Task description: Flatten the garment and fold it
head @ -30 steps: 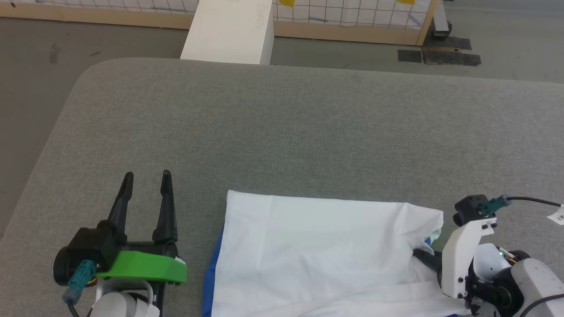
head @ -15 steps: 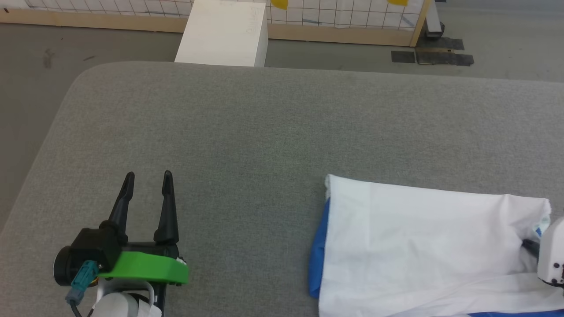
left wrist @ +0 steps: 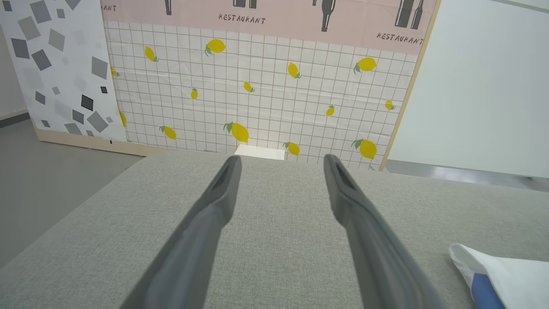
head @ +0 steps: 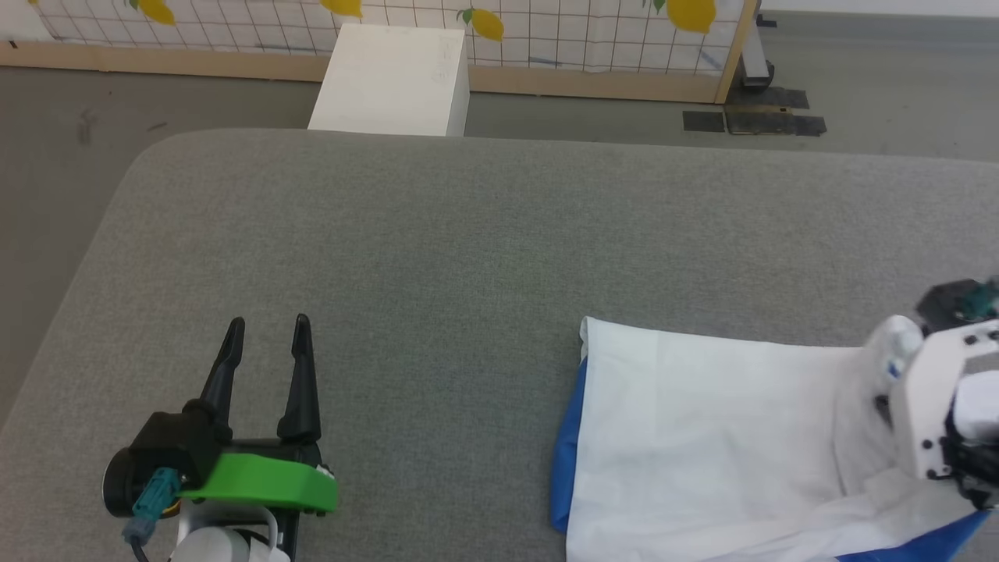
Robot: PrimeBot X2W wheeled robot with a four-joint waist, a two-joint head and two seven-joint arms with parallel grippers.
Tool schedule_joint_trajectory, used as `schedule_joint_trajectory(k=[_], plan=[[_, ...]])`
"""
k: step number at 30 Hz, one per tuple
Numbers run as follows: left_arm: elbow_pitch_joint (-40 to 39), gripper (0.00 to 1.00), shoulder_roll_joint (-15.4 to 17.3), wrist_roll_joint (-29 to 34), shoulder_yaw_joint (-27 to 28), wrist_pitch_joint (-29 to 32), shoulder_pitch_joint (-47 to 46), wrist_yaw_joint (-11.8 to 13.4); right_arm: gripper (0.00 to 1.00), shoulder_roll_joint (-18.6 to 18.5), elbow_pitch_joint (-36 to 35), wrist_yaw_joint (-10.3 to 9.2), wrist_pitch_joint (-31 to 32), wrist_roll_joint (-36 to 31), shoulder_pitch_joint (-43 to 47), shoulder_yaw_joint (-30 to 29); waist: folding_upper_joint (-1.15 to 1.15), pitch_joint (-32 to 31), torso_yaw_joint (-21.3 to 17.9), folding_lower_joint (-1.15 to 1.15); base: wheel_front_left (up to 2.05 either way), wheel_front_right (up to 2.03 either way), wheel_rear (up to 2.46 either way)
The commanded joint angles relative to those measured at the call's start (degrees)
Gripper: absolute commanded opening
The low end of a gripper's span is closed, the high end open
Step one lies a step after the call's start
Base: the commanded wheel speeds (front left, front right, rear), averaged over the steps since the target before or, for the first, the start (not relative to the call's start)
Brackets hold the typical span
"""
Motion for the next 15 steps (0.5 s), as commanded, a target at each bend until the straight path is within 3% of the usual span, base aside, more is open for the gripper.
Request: schedule_joint_trajectory(k=[1,7,15], plan=[[0.20,1.00,-0.24,0.11,0.11,-0.27,0.65,-0.39,0.00,0.88,-3.09,-0.10,1.83,1.47,0.71,0.98,0.00,-0.46,-0.08,0.00,0.00,0.00,0.00],[0.29,1.00,-0.49,-0.06,0.11,-0.27,0.89,-0.55,0.00,4.13,-11.98,-0.10,6.12,4.15,1.74,5.91,0.00,-0.95,0.03,0.00,0.00,0.00,0.00],[0.12,1.00,-0.69,-0.14,-0.14,-0.27,0.86,-0.92,0.00,13.05,-7.96,-0.10,1.92,2.78,-1.48,10.41,0.00,-0.13,1.34,0.00,0.00,0.00,0.00]])
